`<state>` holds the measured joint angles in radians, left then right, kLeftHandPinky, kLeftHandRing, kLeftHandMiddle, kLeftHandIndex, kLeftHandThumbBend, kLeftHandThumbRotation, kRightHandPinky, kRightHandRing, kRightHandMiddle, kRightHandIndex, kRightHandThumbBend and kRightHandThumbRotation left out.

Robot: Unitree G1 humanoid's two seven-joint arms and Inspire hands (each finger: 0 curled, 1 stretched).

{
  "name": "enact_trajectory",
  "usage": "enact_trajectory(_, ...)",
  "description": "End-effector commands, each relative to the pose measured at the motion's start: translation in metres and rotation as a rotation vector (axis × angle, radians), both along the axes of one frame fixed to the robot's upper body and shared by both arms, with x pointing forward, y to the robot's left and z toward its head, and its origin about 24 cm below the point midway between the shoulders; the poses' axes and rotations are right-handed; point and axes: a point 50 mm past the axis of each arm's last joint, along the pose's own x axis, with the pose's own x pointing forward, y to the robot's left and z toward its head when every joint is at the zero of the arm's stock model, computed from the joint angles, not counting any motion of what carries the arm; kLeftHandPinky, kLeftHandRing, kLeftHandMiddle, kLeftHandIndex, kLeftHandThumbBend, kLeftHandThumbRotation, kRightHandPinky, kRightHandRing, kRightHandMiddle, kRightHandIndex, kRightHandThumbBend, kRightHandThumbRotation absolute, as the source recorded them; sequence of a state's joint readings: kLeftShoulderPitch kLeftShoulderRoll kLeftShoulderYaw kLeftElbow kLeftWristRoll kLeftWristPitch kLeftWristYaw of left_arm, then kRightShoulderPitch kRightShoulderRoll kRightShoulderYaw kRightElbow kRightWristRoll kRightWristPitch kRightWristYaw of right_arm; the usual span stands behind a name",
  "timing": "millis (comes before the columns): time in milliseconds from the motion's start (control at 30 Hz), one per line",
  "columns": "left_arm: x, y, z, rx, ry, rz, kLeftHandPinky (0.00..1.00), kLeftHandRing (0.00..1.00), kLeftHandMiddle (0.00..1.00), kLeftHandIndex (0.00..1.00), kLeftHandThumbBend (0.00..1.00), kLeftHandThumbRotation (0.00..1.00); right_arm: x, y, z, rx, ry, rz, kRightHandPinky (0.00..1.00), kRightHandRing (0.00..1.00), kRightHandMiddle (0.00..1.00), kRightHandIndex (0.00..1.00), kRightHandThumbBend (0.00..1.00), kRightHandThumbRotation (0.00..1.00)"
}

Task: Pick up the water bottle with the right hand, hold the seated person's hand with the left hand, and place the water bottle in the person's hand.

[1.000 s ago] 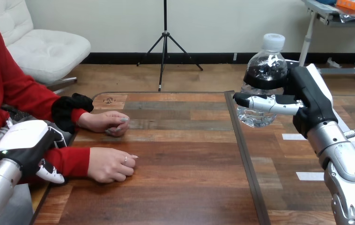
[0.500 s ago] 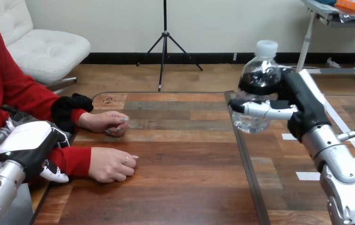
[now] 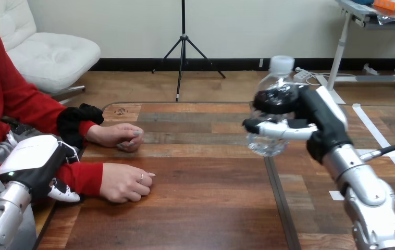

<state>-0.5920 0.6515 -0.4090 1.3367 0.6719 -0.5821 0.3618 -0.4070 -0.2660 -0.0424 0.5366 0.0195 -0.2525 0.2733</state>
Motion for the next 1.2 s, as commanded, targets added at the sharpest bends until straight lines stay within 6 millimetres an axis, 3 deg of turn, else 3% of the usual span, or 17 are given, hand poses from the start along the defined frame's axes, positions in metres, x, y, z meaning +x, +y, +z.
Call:
enact_trajectory(0, 0.013, -0.023, 0.009, -0.122, -0.107, -0.041, 0.28, 0.34, 0.41, 0.41, 0.74, 0.12, 0.023, 0.022, 0.048, 0.006, -0.176, 0.053, 0.28, 0.35, 0.45, 0.45, 0.87, 0.00)
enact_trajectory(1167, 0.015, -0.032, 0.014, -0.236, -0.191, -0.049, 0.27, 0.34, 0.42, 0.44, 0.78, 0.23, 0.031, 0.055, 0.039, -0.023, -0.165, 0.156, 0.28, 0.35, 0.44, 0.45, 0.89, 0.00)
